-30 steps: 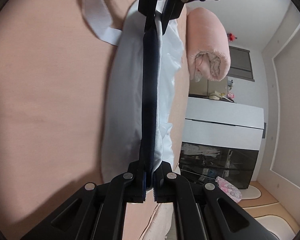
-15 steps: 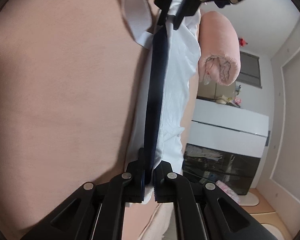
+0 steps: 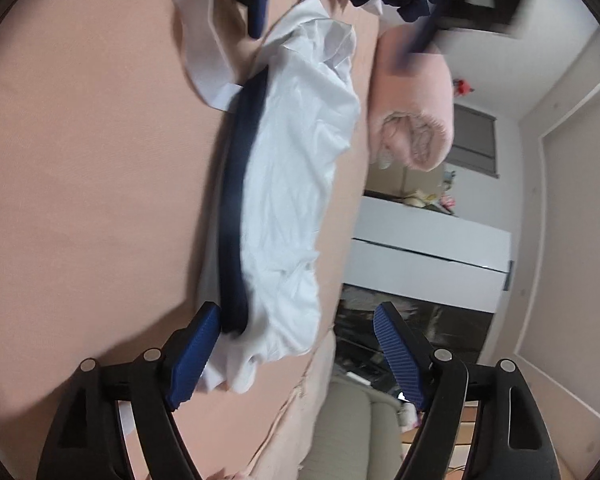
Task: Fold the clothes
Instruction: 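Release the folded shirt with both grippers and smooth it flat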
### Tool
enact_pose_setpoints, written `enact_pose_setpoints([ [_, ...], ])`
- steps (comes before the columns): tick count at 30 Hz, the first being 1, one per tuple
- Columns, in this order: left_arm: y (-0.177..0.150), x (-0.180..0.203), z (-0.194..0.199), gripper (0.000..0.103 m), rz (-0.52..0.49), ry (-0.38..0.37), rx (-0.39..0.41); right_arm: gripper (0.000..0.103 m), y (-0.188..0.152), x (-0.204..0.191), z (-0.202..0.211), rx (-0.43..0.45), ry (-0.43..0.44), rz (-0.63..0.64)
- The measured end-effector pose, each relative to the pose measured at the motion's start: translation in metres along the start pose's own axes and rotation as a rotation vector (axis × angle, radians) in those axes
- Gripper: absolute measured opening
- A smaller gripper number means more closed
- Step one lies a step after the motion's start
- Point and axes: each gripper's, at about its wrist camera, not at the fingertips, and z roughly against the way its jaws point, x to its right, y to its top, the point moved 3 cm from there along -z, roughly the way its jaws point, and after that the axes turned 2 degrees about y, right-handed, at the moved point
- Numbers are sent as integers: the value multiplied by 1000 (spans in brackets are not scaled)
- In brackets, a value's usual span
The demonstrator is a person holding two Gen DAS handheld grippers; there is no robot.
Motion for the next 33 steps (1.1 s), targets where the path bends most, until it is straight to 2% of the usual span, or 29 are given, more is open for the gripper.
enact_pose_setpoints([
  [1,-1,-4,1,103,14,4,-6,79,-2,-2,4,2,5,8],
  [6,-10,-8,-7,103,68,-41,-72,79,-10,-14,25,21,-18,66],
  [8,-11,-12,-9,103,90,-46,-85,83,-14,-19,31,32,-41,105],
  [10,-13,-13,-8,103,105,-33,-96,84,-17,-21,33,39,-65,128],
  [16,-16,-22,-18,103,90,-4,-109,84,-23,-5,21,3,-92,88],
  [19,-15,-27,-21,103,69,46,-102,84,-24,2,14,-2,-113,79],
  [21,-14,-33,-24,103,78,51,-101,84,-23,8,12,1,-128,75],
  [22,-13,-36,-25,103,88,47,-101,84,-23,12,10,4,-133,69],
  [24,-12,-45,-28,103,150,-19,-113,84,-22,21,4,0,-138,50],
  [28,-9,-61,-31,103,247,-114,-133,84,-24,42,-4,-37,-109,-64],
  [33,0,-71,-34,103,247,-119,-140,84,-33,60,-17,-88,-78,-160],
])
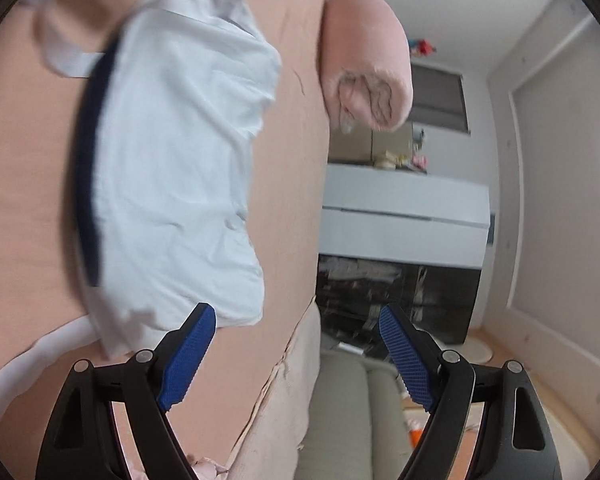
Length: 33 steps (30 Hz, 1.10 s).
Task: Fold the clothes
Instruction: 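Release the folded shirt with both grippers and smooth it flat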
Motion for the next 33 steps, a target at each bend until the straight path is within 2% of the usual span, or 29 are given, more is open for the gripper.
enact_pose_setpoints([
  [4,9,-9,2,103,77,-79,-16,84,-5,17,-16,-44,72,-99],
  [8,17,-13,-5,103,170,-173,-61,84,-16,36,-35,-115,224,-264],
  [10,20,-12,-11,103,203,-192,-85,84,-23,42,-44,-148,296,-347],
  [12,24,-12,-16,103,228,-199,-107,84,-28,46,-48,-163,329,-387],
  [19,40,-15,-26,103,291,-220,-130,84,-39,51,-65,-206,423,-450],
  [22,47,-17,-28,103,320,-246,-132,84,-46,57,-79,-261,524,-545],
  [29,62,-18,-38,103,462,-346,-150,84,-66,79,-111,-340,761,-831],
  [33,72,-13,-41,103,545,-415,-158,84,-74,82,-128,-392,830,-906],
])
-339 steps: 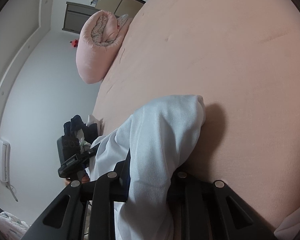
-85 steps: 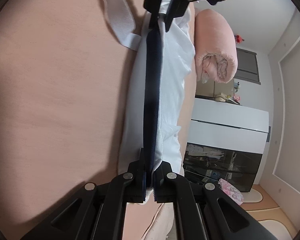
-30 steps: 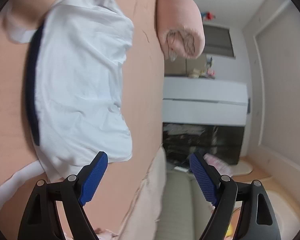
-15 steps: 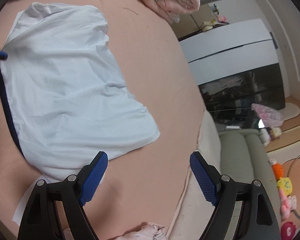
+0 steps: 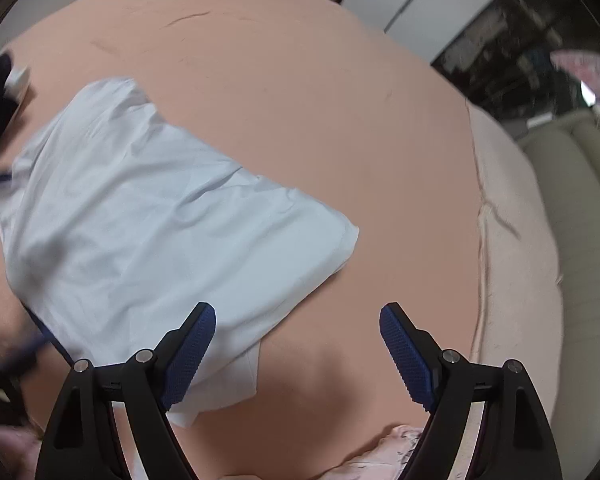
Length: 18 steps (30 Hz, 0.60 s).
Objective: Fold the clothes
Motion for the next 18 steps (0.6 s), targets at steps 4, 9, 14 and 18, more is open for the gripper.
enact_pose_setpoints([
  [4,9,8,-3,103,59,-47,-15,84,8,23,-8,-39,95,-146],
  [9,22,11,-4,103,130,-89,-11,84,9,41,-27,-74,260,-339],
  [14,30,11,-17,103,204,-149,-50,84,-4,56,-49,-86,477,-540],
  [18,32,21,-23,103,233,-203,-71,84,-26,69,-70,-104,608,-695],
])
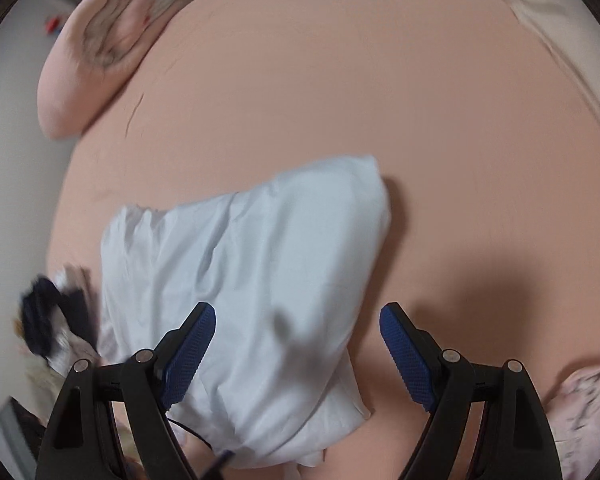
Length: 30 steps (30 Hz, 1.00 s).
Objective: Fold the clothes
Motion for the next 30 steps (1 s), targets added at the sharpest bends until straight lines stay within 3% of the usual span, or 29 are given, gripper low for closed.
enact_pose_setpoints([
  [8,-4,32,-16,103,20,-42,-33,84,-22,42,-2,-24,189,-171],
  [13,-3,54,-20,103,-37,-30,-26,84,-40,66,-8,-28,311,-285],
  [22,-11,73,-32,103,-194,218,-4,84,-56,92,-23,-13,509,-449],
  [30,-1,93,-38,103,-272,316,15,84,-52,89,-37,-18,527,-449],
])
